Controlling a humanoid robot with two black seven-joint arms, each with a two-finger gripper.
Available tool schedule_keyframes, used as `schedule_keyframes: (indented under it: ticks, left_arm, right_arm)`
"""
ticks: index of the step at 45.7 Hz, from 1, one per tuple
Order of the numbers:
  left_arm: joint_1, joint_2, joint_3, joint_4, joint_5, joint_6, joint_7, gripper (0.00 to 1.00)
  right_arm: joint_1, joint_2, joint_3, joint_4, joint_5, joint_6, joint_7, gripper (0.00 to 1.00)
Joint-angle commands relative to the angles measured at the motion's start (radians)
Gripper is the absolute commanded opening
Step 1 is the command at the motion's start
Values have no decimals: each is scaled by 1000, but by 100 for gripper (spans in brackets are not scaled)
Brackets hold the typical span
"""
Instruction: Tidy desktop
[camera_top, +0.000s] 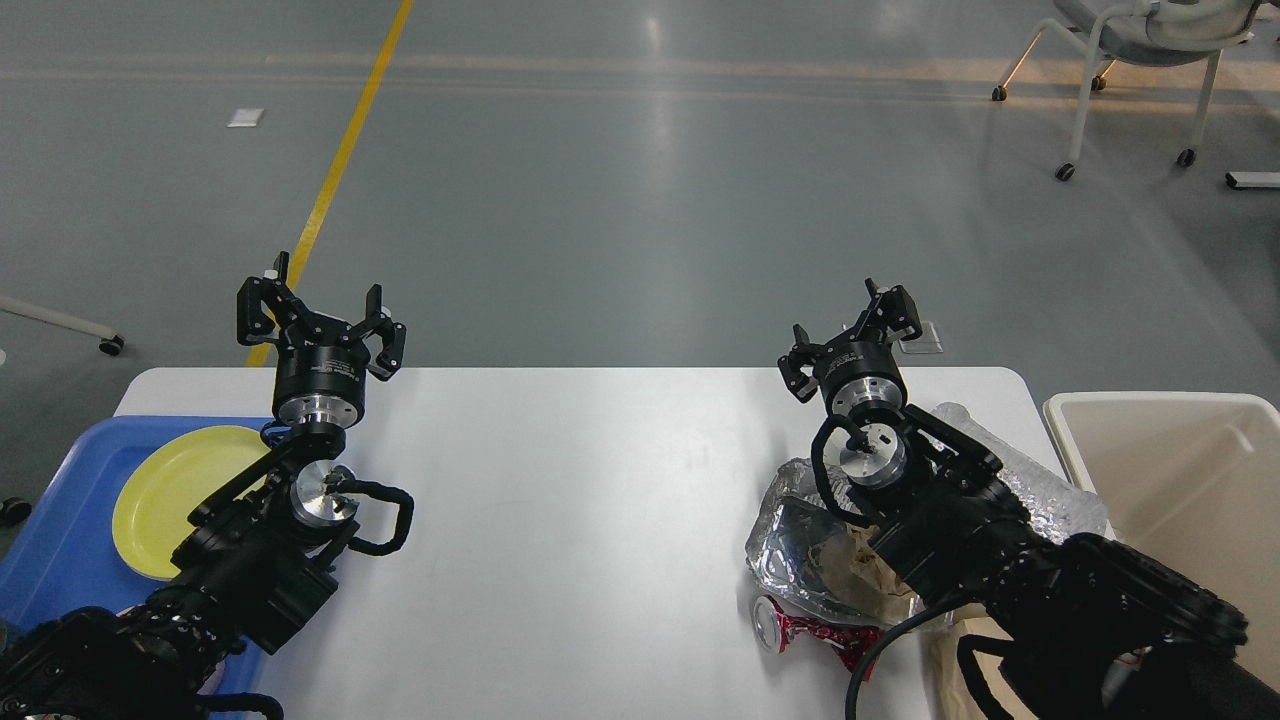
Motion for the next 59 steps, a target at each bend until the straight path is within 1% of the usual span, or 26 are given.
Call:
schedule_keyframes:
  ticks: [1,18,35,43,47,59]
  left_arm:
    - [0,0,0,0,0,0,0,100]
    - [0,0,0,0,0,0,0,100]
    - [0,0,0,0,0,0,0,100]
    - [0,0,0,0,0,0,0,100]
    - [0,0,0,0,0,0,0,100]
    - [0,0,0,0,0,0,0,100]
  right_arm:
    - [0,0,0,0,0,0,0,100]
    - [3,2,-5,-2,-6,-5,-3,100]
    - [14,3,-101,2,-12,-2,-8,100]
    - [67,0,-199,2,-11,-8,-11,100]
    - [90,-2,-196,0,2,-12,-11,100]
    - [120,-3,-179,-8,3,-21,-32,100]
